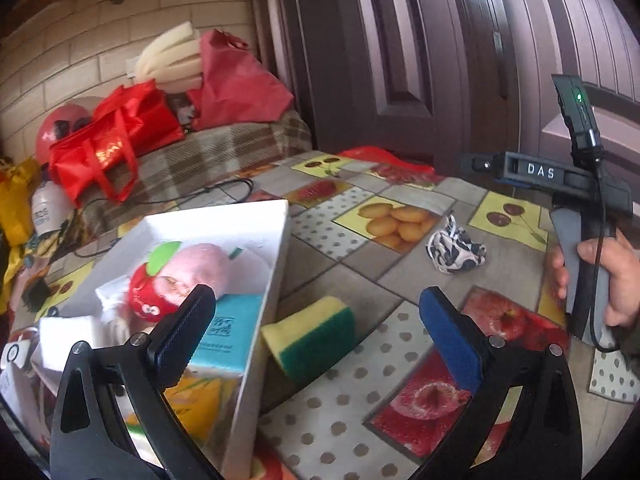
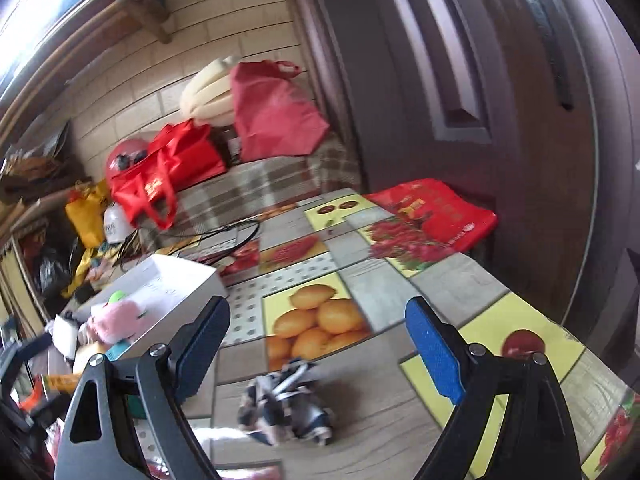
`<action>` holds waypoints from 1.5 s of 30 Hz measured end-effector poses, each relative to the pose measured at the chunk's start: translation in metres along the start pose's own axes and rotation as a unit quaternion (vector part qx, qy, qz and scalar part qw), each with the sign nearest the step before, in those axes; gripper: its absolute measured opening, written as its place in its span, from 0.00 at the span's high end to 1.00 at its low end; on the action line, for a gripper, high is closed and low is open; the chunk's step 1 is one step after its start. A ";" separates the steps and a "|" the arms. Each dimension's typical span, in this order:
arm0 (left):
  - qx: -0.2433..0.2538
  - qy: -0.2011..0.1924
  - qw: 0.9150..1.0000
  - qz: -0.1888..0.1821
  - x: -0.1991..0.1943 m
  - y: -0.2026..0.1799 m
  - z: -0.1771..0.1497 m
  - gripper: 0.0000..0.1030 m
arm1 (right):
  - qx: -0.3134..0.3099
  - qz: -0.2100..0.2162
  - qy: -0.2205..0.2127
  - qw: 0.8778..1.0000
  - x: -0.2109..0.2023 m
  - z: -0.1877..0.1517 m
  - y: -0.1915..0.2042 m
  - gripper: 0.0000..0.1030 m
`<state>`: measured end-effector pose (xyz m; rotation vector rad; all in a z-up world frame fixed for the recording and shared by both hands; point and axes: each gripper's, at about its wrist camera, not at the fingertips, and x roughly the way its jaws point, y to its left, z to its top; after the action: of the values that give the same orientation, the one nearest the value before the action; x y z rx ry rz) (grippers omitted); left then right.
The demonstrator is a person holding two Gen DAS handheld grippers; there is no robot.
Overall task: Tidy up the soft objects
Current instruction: 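Grasp the yellow-green scrub sponge with left while right grasps the black-white patterned cloth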
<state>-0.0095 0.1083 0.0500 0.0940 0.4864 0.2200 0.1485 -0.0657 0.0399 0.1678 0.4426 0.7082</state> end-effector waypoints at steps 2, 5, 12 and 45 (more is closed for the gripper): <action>0.021 0.011 1.000 -0.005 0.015 -0.010 0.007 0.00 | 0.023 0.008 0.011 1.000 0.004 0.000 -0.008 0.13; 0.052 0.048 0.997 -0.011 0.041 -0.026 0.013 0.00 | 0.041 0.016 0.023 0.999 0.007 -0.001 -0.014 0.13; 0.000 0.126 0.987 -0.103 0.034 -0.038 -0.007 0.01 | 0.071 0.017 0.053 0.996 0.009 -0.003 -0.025 0.13; 0.008 0.125 0.984 -0.128 -0.006 -0.042 -0.028 0.73 | -0.021 0.031 0.214 0.976 0.047 -0.026 0.016 0.13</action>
<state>-0.0200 0.0670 0.0224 0.0192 0.7438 -0.0254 0.1586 -0.0225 0.0057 -0.0134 0.8352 0.8168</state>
